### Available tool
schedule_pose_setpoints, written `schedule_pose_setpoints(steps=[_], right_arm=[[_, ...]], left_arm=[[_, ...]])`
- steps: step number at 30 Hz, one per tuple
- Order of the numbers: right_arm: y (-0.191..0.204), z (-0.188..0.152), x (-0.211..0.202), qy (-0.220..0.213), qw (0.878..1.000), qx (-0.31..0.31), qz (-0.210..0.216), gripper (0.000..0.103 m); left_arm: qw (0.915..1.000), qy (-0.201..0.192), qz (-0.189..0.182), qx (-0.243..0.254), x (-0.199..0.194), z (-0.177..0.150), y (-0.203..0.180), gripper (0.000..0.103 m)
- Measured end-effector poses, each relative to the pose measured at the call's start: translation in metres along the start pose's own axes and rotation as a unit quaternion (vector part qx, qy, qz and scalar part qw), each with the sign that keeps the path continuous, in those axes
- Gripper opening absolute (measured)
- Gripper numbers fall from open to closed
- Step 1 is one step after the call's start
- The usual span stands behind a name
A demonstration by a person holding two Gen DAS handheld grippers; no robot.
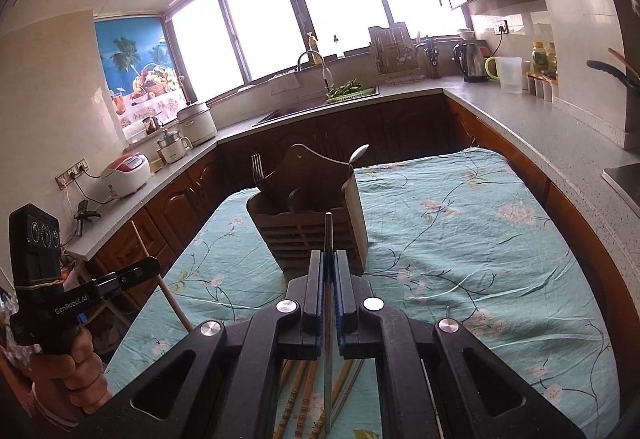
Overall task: Organize utensils
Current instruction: 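Carry both chopsticks to the wooden holder and drop them in, opening both grippers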
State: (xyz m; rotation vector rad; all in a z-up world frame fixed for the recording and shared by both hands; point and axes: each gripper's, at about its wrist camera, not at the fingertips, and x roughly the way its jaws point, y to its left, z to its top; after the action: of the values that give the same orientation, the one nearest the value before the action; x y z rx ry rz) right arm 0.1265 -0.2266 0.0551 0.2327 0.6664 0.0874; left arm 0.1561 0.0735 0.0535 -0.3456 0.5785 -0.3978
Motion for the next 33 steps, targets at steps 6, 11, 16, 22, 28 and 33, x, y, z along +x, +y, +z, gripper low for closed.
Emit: schedule_pose_setpoints(steps=[6, 11, 16, 22, 28, 33], right_arm=[[0.001, 0.007, 0.001, -0.009, 1.0, -0.002, 0.001, 0.005], [0.0, 0.016, 0.005, -0.02, 1.0, 0.0, 0.002, 0.005], [-0.003, 0.032, 0.01, -0.038, 0.999, 0.01, 0.003, 0.005], [-0.004, 0.062, 0.02, -0.076, 0.997, 0.016, 0.005, 0.005], [-0.002, 0.097, 0.035, -0.128, 0.991, 0.023, 0.007, 0.005], [-0.008, 0.123, 0.051, -0.161, 0.986, 0.04, 0.007, 0.005]], left_arm=[[0.9998, -0.017, -0.001, 0.008, -0.008, 0.008, -0.003, 0.004], [0.9993, -0.036, 0.001, 0.009, -0.01, 0.016, -0.001, 0.004], [0.9983, -0.056, 0.002, 0.014, -0.007, 0.031, 0.001, 0.004], [0.9956, -0.091, 0.013, 0.018, 0.004, 0.057, 0.005, 0.004], [0.9904, -0.133, 0.031, 0.016, 0.022, 0.086, 0.01, 0.004], [0.9858, -0.161, 0.049, 0.008, 0.049, 0.104, 0.019, 0.004]])
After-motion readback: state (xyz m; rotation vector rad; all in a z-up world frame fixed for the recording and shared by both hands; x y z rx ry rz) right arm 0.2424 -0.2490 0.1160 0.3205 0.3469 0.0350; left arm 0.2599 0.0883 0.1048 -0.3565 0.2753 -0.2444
